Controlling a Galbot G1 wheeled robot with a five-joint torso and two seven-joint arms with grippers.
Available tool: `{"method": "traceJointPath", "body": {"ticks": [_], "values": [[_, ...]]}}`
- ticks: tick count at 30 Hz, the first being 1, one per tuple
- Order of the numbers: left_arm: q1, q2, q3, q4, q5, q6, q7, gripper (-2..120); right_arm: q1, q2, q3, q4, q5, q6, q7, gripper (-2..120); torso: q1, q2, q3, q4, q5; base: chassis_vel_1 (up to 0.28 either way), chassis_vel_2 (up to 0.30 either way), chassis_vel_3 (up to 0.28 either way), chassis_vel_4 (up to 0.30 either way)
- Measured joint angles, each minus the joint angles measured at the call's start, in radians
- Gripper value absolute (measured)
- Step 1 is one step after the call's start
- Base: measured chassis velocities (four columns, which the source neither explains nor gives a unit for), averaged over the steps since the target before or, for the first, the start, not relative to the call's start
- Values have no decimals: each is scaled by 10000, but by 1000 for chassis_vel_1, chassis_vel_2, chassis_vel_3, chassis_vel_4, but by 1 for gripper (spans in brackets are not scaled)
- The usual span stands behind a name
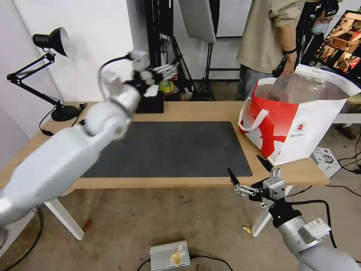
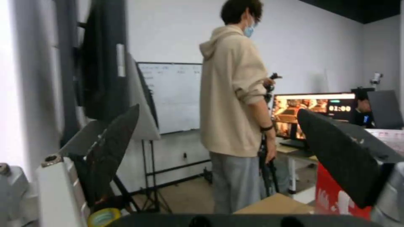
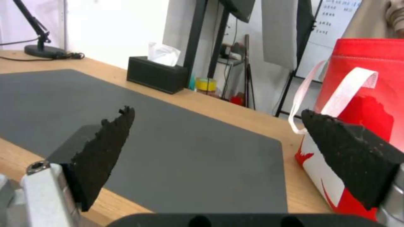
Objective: Pick up the trash from the table and place it into the takeout bag.
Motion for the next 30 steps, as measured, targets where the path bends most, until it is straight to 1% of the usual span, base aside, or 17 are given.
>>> {"method": "traceJointPath", "body": {"ticks": [1,2,3,4,6,8,9,12,13,17,18,19,21,26,28,29,30], "values": [[0,0,0,0,0,0,0,100,0,0,0,0,0,0,0,100,0,0,0,0,0,0,0,0,0],[267,113,-253,-127,39,0,53,100,0,0,-1,0,0,0,0,100,0,0,-1,0,-1,0,0,0,0],[849,322,-790,-369,129,-2,179,100,-1,0,-1,0,0,0,-1,100,1,0,-1,0,-2,0,0,0,0],[849,322,-790,-369,129,-2,179,100,-1,0,-1,0,0,0,-1,100,1,0,-1,0,-2,0,0,0,0],[2313,814,-2060,-912,290,-52,453,100,-1,1,0,0,0,0,0,100,1,0,-1,0,1,0,0,0,0],[3635,1207,-2963,-1444,427,-264,580,100,-1,1,-1,0,0,0,-1,100,0,0,-1,1,-1,0,0,0,0],[3635,1207,-2963,-1444,427,-264,580,100,-1,1,-1,0,0,0,-1,100,0,0,-1,1,-1,0,0,0,0],[5171,1274,-4029,-2109,755,-374,623,100,0,0,-1,0,0,0,-1,100,0,1,0,-1,0,0,0,0,0],[5171,1274,-4029,-2109,755,-374,623,100,0,0,-1,0,0,0,-1,100,0,1,0,-1,0,0,0,0,0],[7413,903,-5863,-2990,1496,-419,849,100,0,0,-1,0,0,0,-1,100,0,1,-1,1,-1,0,0,0,0],[7413,903,-5863,-2990,1496,-419,849,100,0,0,-1,0,0,0,-1,100,0,1,-1,1,-1,0,0,0,0],[7914,746,-6298,-3186,1666,-429,940,100,-1,1,-1,0,0,0,-1,100,0,0,-1,0,3,0,0,0,0],[8572,473,-6808,-3462,1894,-440,1044,100,0,0,0,0,0,0,0,100,0,0,-1,1,1,0,0,0,0],[9254,81,-7259,-3851,2203,-452,1079,100,-1,1,0,0,0,0,-1,100,0,0,0,-1,2,0,0,0,0],[9707,-213,-7455,-4094,2481,-460,1079,100,0,0,0,0,0,0,-1,100,0,0,0,-3,3,0,0,0,0],[10213,-545,-7633,-4256,2811,-522,1134,100,0,1,-1,0,0,0,0,100,0,0,0,-2,3,0,0,0,0],[10213,-545,-7633,-4256,2811,-522,1134,100,0,1,-1,0,0,0,0,100,0,0,0,-2,3,0,0,0,0]]}}
